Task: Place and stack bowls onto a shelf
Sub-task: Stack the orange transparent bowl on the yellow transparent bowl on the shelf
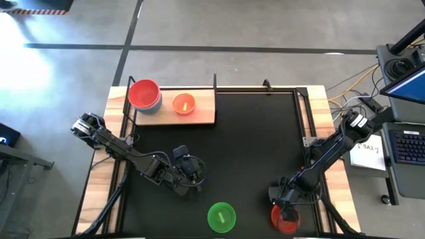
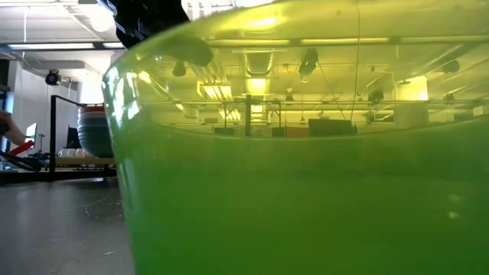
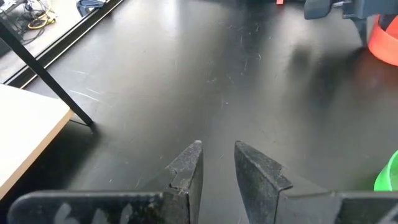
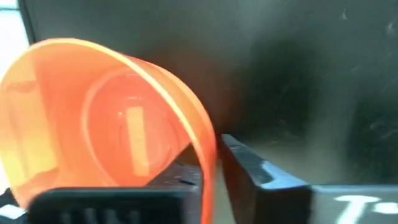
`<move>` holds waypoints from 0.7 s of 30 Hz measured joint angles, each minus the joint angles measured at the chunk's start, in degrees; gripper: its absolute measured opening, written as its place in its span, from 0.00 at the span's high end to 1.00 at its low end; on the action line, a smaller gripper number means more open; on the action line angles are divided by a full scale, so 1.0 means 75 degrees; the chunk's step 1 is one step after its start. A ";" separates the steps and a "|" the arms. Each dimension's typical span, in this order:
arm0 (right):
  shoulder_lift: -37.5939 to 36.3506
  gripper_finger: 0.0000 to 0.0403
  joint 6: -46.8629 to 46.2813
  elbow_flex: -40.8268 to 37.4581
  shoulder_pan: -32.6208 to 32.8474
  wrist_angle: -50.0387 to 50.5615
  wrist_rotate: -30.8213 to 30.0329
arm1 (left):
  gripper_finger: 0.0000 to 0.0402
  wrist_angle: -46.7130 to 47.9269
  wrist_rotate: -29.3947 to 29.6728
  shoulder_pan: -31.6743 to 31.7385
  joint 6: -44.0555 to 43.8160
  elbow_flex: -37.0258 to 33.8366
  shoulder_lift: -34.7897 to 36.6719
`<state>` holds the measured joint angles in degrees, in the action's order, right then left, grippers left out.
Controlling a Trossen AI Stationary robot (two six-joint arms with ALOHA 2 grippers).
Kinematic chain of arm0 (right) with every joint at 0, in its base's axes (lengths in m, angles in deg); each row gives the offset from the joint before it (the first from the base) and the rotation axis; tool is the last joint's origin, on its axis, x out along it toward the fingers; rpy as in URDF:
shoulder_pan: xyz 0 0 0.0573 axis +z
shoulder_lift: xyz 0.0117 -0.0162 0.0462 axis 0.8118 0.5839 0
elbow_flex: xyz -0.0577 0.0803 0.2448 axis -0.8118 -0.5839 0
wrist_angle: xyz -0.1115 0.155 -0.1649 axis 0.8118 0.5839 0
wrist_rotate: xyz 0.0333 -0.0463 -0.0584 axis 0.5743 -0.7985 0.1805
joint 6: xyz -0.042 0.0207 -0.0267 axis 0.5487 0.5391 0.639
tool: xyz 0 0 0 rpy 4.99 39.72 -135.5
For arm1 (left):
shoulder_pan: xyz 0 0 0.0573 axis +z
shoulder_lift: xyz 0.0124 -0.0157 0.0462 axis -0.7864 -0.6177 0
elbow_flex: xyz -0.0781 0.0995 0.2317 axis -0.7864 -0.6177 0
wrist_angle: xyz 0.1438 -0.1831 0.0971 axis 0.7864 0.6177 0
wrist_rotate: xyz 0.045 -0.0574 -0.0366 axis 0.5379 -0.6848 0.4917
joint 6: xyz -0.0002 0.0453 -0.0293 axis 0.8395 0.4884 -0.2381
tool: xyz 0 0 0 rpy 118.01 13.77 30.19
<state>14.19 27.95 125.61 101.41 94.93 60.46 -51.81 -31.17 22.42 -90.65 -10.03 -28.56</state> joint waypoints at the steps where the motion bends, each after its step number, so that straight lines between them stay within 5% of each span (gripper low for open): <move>1: -0.0029 0.93 -0.0073 0.0000 -0.0027 0.0008 0.0079 | 0.81 -0.0003 0.0000 0.0000 0.0000 0.0000 0.0000; 10: -0.0709 0.98 -0.0460 0.0000 -0.0383 0.0049 -0.0226 | 0.81 -0.0017 0.0000 0.0000 -0.0042 0.0000 0.0000; 14: -0.1212 0.98 -0.0223 0.0003 -0.0710 0.0049 -0.1668 | 0.81 -0.0192 0.0000 0.0000 -0.0059 0.0000 0.0000; 21: -0.1645 0.98 0.0105 0.0003 -0.1505 0.0029 -0.5331 | 0.81 -0.0486 0.0006 0.0034 -0.0038 0.0000 0.0000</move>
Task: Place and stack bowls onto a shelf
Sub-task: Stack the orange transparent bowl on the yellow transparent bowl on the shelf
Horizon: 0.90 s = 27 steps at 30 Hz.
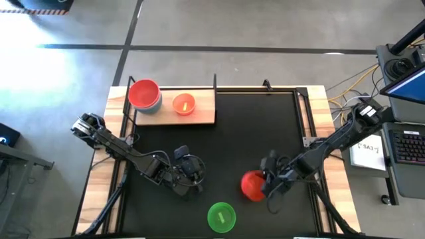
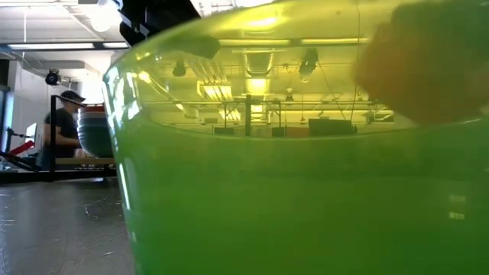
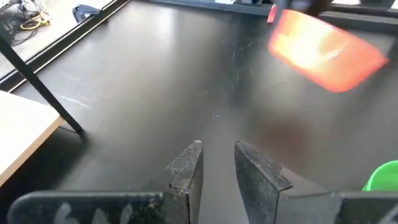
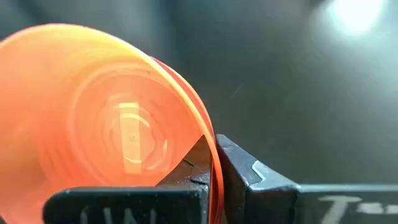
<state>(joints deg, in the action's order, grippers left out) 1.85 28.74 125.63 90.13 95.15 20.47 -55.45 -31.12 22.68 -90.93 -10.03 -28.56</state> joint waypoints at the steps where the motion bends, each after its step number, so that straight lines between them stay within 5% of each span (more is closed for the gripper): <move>1: 0.0001 0.98 0.0159 0.0003 -0.0111 -0.0035 -0.0466 | 0.81 -0.0057 0.0027 0.0016 0.0024 0.0003 0.0000; 8: 0.0030 0.98 0.1311 0.0003 -0.1056 -0.1012 -0.3027 | 0.81 -0.0455 0.1336 0.0112 0.0824 0.0264 0.0000; 14: 0.0038 0.98 0.3226 0.0006 -0.1922 -0.2584 -0.6193 | 0.81 -0.0876 0.3569 0.0210 0.2225 0.0765 0.0000; 17: 0.0036 0.98 0.4500 0.0006 -0.2392 -0.3873 -0.7097 | 0.81 -0.0983 0.4389 0.0317 0.2964 0.1022 0.0000; 20: 0.0052 0.98 0.5676 0.0006 -0.2860 -0.5367 -0.6891 | 0.81 -0.0992 0.4364 0.0487 0.3370 0.1233 0.0000; 27: 0.0074 0.98 0.6875 0.0006 -0.3661 -0.7956 -0.3990 | 0.81 -0.0994 0.4353 0.1023 0.3412 0.1268 0.0000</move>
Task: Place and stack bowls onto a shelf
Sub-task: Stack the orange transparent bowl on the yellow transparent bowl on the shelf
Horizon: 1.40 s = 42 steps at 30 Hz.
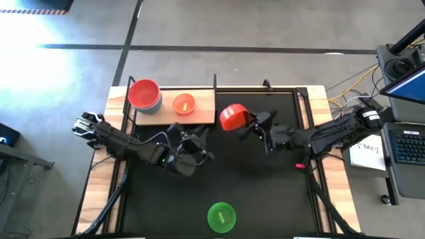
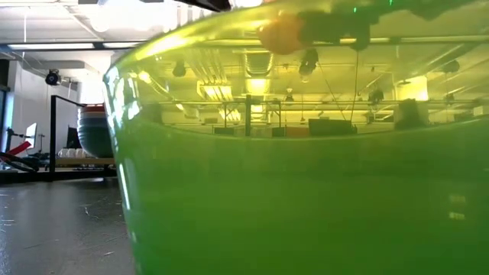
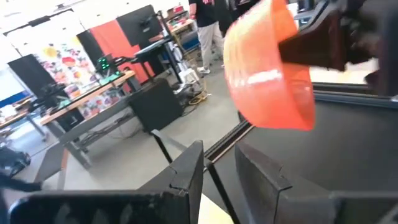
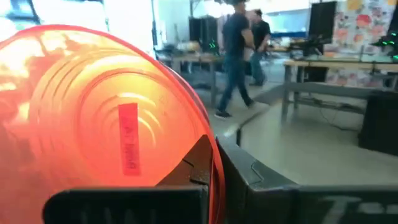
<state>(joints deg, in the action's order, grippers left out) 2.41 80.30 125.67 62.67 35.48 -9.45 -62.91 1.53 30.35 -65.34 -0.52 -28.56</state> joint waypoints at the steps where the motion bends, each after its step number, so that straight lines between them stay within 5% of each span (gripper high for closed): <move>1: 0.0000 0.98 0.0102 0.0000 -0.0072 -0.0259 0.0112 | 0.81 -0.0008 -0.0005 0.0059 0.0000 0.0000 0.0000; 13: -0.0003 0.98 0.1956 0.0304 -0.1359 -0.0964 0.0709 | 0.81 -0.0131 -0.0148 0.1021 0.0334 0.0467 0.0000; 29: 0.0319 0.98 0.2747 0.1081 -0.2726 -0.0992 0.2499 | 0.81 -0.2949 -0.3365 0.2665 0.3795 0.0484 0.0003; 42: 0.1858 0.98 0.4096 0.2642 -0.2954 -0.0989 0.2052 | 0.81 -0.3759 -0.3122 0.3085 0.4816 0.0484 0.0006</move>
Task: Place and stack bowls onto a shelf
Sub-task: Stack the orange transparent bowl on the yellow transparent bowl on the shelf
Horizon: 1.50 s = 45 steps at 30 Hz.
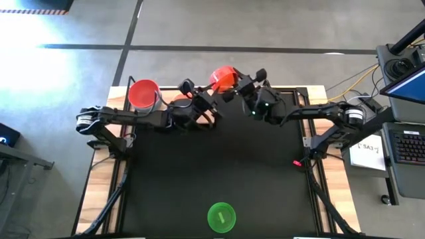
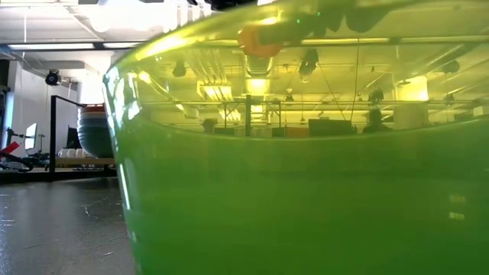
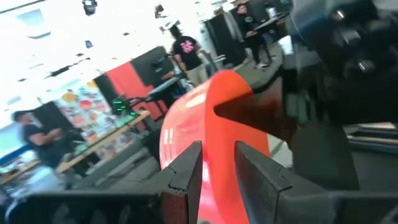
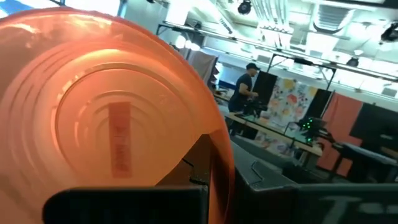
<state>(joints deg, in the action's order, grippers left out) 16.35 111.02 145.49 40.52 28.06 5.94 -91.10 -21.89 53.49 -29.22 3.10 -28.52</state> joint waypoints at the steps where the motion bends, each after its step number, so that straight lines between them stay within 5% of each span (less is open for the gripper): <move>1: 0.0129 0.98 0.0054 0.0124 0.0000 -0.0001 -0.0013 | 0.81 -0.0065 0.0090 0.0028 0.0118 0.0000 0.0001; 12: 0.1058 0.98 0.0904 0.1021 0.0125 0.0231 -0.0202 | 0.81 -0.0082 0.0725 0.0385 0.0756 0.0000 -0.0003; 28: 0.0657 0.98 0.1653 0.0619 0.0349 0.0357 -0.0109 | 0.93 0.0835 0.0895 0.0413 0.0890 0.0000 -0.0003; 39: 0.0418 0.93 0.0775 0.0624 0.0367 0.1832 0.0114 | 1.00 0.1229 0.0833 0.0419 0.1028 0.0000 -0.0003; 45: -0.0230 0.84 -0.0365 0.0810 0.0346 0.3742 0.1064 | 1.00 0.1359 0.0672 0.0404 0.0597 0.0000 -0.0003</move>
<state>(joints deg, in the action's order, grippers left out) 14.62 108.28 151.57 43.11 56.13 13.92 -80.91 -16.86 56.52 -24.74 3.10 -28.54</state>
